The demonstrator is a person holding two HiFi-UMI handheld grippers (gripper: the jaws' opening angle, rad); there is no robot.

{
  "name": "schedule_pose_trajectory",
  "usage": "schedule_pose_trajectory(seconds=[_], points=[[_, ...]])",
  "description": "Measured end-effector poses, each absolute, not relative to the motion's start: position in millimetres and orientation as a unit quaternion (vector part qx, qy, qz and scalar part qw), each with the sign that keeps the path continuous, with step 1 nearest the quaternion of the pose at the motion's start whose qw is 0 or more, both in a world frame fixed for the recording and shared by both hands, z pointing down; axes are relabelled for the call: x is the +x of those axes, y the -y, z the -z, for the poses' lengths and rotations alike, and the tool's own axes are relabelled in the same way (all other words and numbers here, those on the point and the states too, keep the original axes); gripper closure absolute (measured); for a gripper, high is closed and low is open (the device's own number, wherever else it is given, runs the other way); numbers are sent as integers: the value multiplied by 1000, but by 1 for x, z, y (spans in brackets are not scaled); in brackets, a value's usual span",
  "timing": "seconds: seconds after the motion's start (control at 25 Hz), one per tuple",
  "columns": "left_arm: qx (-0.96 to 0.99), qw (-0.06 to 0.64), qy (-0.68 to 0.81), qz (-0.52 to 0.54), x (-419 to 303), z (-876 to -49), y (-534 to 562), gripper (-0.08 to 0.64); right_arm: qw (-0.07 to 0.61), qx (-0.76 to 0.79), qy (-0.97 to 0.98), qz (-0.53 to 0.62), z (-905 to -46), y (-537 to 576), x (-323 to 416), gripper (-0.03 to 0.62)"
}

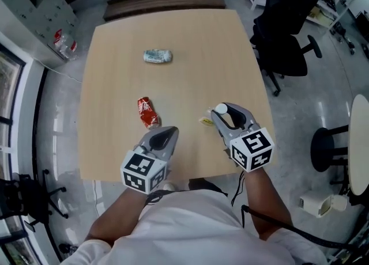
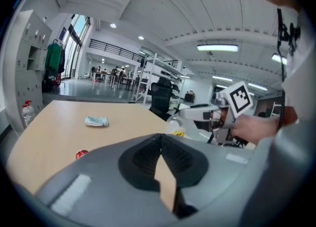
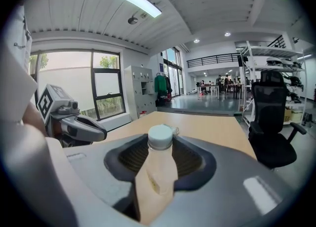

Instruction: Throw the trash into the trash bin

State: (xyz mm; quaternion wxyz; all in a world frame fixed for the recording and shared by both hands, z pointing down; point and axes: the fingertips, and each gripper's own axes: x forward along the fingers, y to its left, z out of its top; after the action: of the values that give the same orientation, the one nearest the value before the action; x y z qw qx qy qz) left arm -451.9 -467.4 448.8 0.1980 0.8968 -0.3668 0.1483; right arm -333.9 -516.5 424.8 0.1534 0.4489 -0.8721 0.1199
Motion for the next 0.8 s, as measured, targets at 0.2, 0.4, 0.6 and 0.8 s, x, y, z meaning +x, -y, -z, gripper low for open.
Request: schedule_pose_trajectory(seconds=[0.2, 0.4, 0.6, 0.8], points=[[907, 186, 353, -131, -465, -433, 449, 552, 153, 462, 865, -120, -418, 485, -350, 441], [917, 171, 341, -116, -479, -420, 431, 551, 145, 471, 863, -112, -403, 450, -370, 442], [928, 158, 322, -104, -493, -408, 408, 552, 140, 489, 854, -106, -394, 411, -388, 442], [937, 151, 300, -98, -506, -403, 386, 551, 139, 503, 846, -108, -390, 376, -407, 442]])
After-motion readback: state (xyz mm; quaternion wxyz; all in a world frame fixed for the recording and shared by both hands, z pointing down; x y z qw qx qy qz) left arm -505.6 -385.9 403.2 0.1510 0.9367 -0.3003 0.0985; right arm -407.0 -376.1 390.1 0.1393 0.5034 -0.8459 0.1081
